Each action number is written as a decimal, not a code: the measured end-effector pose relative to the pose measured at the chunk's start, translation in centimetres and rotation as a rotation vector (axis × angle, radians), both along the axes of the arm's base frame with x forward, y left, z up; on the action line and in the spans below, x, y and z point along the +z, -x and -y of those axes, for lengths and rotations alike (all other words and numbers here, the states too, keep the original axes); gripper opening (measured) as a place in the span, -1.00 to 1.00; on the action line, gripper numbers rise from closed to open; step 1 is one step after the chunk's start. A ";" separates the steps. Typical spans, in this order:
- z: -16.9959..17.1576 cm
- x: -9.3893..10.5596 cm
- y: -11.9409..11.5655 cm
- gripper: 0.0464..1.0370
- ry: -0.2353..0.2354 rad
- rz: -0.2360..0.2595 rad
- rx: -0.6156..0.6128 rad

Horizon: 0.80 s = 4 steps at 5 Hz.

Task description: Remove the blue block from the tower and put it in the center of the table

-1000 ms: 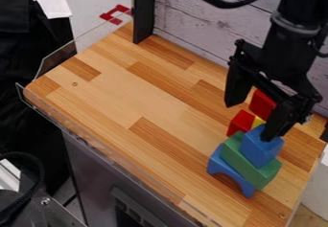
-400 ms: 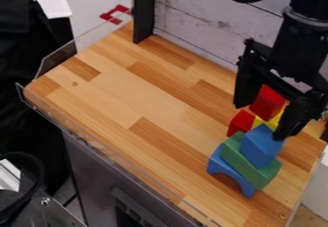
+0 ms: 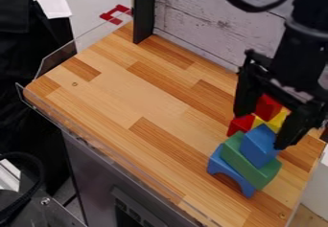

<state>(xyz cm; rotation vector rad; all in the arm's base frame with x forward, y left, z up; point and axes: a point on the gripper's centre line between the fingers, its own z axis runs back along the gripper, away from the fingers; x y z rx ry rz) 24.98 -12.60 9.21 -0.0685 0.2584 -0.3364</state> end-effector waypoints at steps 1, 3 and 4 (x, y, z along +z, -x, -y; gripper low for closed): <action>-0.1 -0.9 0.0 0.92 0.000 -0.034 0.021; 0.0 -1.0 0.3 0.84 0.002 -0.046 0.036; 0.0 -1.1 0.3 0.27 0.002 -0.043 0.041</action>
